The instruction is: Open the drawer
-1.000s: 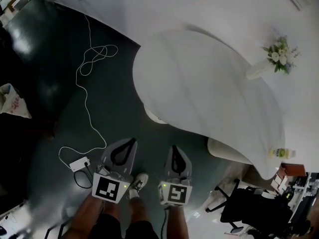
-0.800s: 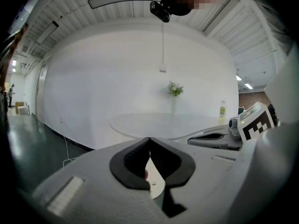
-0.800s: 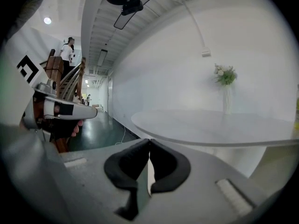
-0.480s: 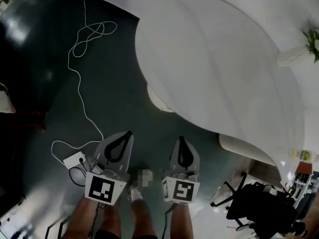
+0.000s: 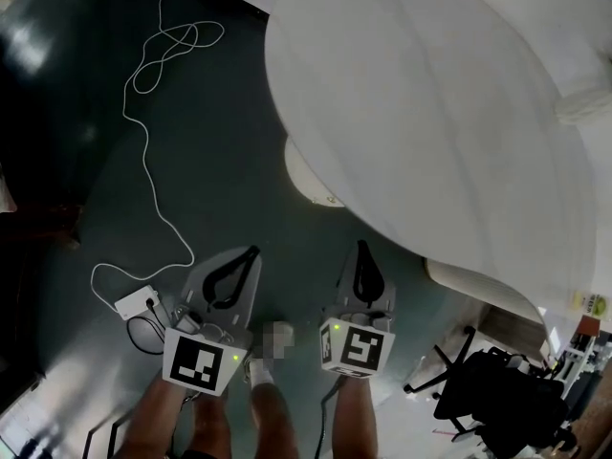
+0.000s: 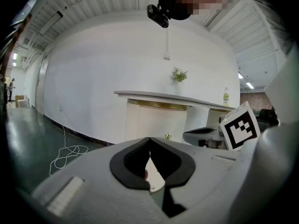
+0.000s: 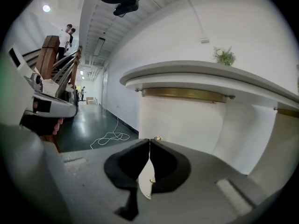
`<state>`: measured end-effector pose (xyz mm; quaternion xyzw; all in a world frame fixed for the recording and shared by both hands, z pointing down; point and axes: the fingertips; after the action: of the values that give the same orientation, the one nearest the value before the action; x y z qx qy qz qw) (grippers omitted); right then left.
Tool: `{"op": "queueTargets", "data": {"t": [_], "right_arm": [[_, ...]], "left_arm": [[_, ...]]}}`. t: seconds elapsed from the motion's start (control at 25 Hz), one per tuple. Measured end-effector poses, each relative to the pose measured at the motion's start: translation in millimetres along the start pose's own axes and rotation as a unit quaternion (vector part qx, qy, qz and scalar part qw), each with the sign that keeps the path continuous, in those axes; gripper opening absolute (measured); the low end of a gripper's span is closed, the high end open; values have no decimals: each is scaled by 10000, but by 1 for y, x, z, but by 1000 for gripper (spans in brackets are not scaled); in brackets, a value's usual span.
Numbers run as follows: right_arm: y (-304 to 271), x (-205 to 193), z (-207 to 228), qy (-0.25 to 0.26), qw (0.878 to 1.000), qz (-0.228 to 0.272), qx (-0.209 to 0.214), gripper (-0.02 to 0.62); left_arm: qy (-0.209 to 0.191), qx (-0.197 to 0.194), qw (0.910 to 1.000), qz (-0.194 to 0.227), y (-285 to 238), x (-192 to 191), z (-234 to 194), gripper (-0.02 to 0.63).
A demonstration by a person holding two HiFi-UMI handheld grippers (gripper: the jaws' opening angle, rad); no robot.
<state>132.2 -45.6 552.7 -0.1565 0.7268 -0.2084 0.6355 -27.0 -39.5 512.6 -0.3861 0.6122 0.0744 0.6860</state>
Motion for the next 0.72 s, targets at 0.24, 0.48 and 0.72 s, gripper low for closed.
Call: {"op": "queueTargets", "data": {"t": [0.24, 0.48, 0.72], "right_arm": [[-29, 10, 9, -88, 9998, -44, -144, 104], [-56, 7, 12, -157, 9994, -271, -153, 155], [-73, 6, 15, -174, 9987, -415, -221, 167]], "left_arm": [[66, 29, 9999, -97, -2, -4, -8, 11], [58, 23, 9999, -142, -3, -6, -14, 11], [110, 32, 9997, -197, -4, -8, -18, 11]]}}
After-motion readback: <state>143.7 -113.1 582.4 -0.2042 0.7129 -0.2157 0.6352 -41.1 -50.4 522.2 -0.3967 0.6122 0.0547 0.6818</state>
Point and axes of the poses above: the fingertips, and each gripper's own axes: y backward along the fingers, z to its right, x out of its top, and after that the axes turned 9 degrees about -z, right-handed
